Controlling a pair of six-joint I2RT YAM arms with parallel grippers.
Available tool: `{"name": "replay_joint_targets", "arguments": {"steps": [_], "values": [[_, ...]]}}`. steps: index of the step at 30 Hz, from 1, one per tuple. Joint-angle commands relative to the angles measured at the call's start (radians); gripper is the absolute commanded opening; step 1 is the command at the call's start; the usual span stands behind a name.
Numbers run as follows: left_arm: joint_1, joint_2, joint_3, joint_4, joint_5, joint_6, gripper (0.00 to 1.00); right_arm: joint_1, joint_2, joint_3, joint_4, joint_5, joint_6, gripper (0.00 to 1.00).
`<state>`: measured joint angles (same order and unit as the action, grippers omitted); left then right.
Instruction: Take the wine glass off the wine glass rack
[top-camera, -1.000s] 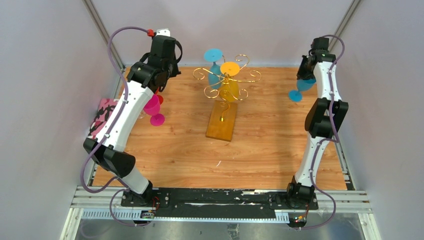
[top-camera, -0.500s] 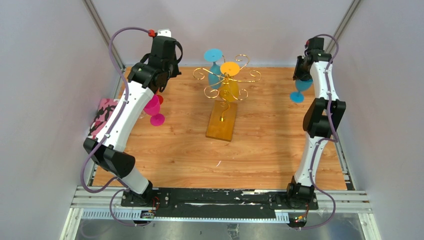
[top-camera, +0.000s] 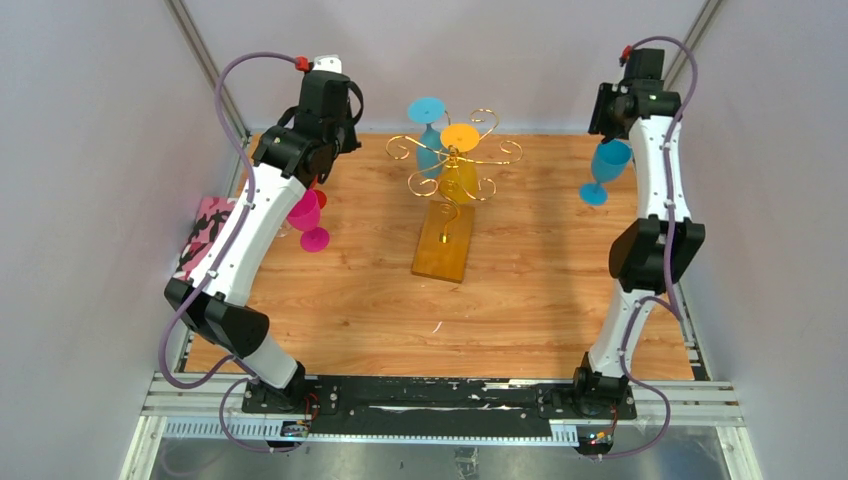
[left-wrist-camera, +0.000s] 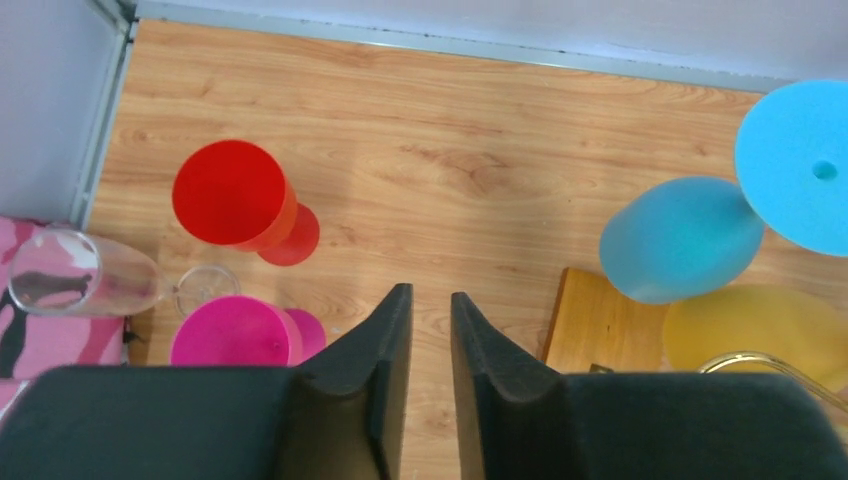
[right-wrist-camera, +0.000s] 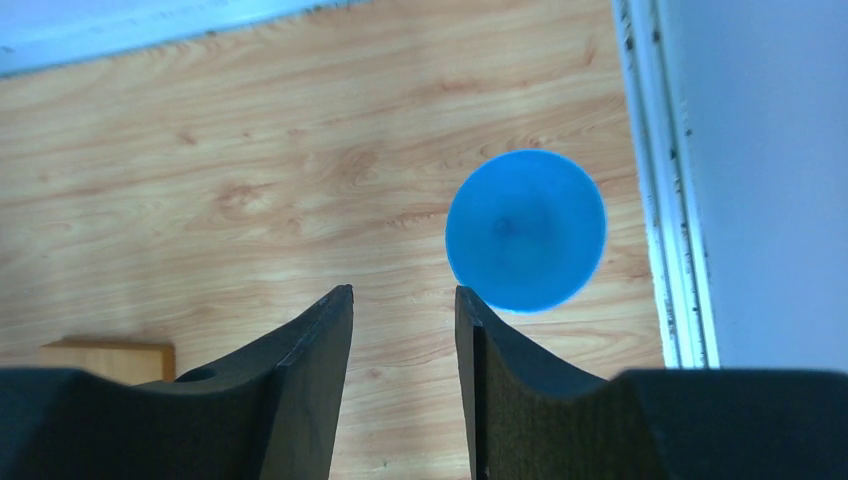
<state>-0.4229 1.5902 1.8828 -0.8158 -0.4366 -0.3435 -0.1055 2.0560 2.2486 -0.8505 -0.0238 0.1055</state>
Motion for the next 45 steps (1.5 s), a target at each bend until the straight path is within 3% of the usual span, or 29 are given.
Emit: {"name": "replay_joint_targets", "arguments": {"steps": [1, 4, 7, 8, 11, 18, 21, 37, 45], "values": [[-0.007, -0.029, 0.022, 0.061, 0.059, 0.017, 0.30, 0.007, -0.131, 0.003, -0.036, 0.053, -0.016, 0.47], [0.004, -0.033, 0.019, 0.127, 0.104, 0.016, 0.41, 0.008, -0.211, -0.044, -0.028, 0.077, -0.012, 0.47], [0.087, -0.050, -0.056, 0.287, 0.337, -0.072, 0.45, 0.011, -0.326, -0.148, 0.026, 0.080, 0.010, 0.47], [0.130, -0.056, -0.099, 0.372, 0.499, -0.160, 0.45, 0.012, -0.372, -0.194, 0.054, 0.071, 0.022, 0.47], [0.238, -0.037, -0.230, 0.649, 0.780, -0.397, 0.43, 0.015, -0.526, -0.341, 0.153, 0.040, 0.053, 0.48], [0.291, 0.162, -0.255, 1.112, 1.087, -0.834, 0.38, 0.024, -0.682, -0.437, 0.227, -0.050, 0.080, 0.50], [0.291, 0.243, -0.253, 1.293, 1.152, -1.043, 0.38, 0.030, -0.717, -0.463, 0.241, -0.061, 0.089, 0.50], [0.260, 0.285, -0.293, 1.325, 1.187, -1.118, 0.37, 0.049, -0.796, -0.535, 0.313, -0.136, 0.121, 0.49], [0.236, 0.268, -0.324, 1.126, 1.125, -0.961, 0.30, 0.050, -0.824, -0.553, 0.335, -0.142, 0.129, 0.49]]}}
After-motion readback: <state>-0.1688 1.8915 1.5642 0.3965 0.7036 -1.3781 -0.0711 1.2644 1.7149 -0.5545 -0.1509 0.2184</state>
